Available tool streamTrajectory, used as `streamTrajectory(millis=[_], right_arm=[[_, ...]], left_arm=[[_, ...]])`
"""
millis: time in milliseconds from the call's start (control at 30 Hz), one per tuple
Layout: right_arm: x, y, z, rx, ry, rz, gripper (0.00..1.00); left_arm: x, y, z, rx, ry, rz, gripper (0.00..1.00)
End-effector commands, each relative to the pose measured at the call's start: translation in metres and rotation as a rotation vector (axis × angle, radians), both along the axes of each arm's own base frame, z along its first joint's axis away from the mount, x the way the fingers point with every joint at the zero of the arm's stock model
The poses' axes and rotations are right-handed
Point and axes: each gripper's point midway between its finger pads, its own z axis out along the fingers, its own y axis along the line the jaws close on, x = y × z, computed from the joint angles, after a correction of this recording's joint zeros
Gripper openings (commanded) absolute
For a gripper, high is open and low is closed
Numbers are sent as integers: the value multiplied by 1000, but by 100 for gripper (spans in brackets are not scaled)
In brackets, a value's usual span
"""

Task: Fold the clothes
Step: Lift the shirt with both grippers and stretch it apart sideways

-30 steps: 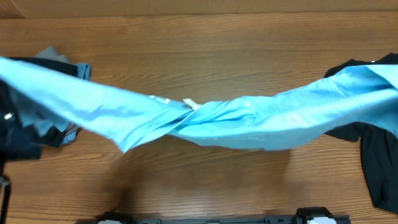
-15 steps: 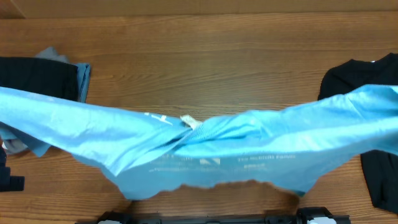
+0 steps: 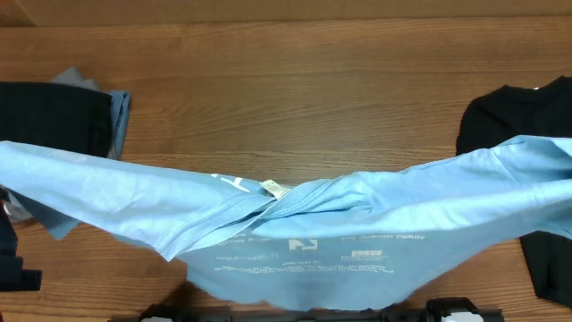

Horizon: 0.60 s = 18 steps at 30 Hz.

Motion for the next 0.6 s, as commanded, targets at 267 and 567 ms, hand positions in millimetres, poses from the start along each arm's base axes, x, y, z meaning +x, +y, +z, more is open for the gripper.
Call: streamTrajectory(millis=[267, 567], right_arm=[[-6, -1, 1, 29, -11, -7, 4], [4, -1, -2, 29, 5, -7, 4]], left_arm=[[-5, -2, 1, -17, -8, -19, 4], [13, -5, -7, -9, 40, -18, 4]])
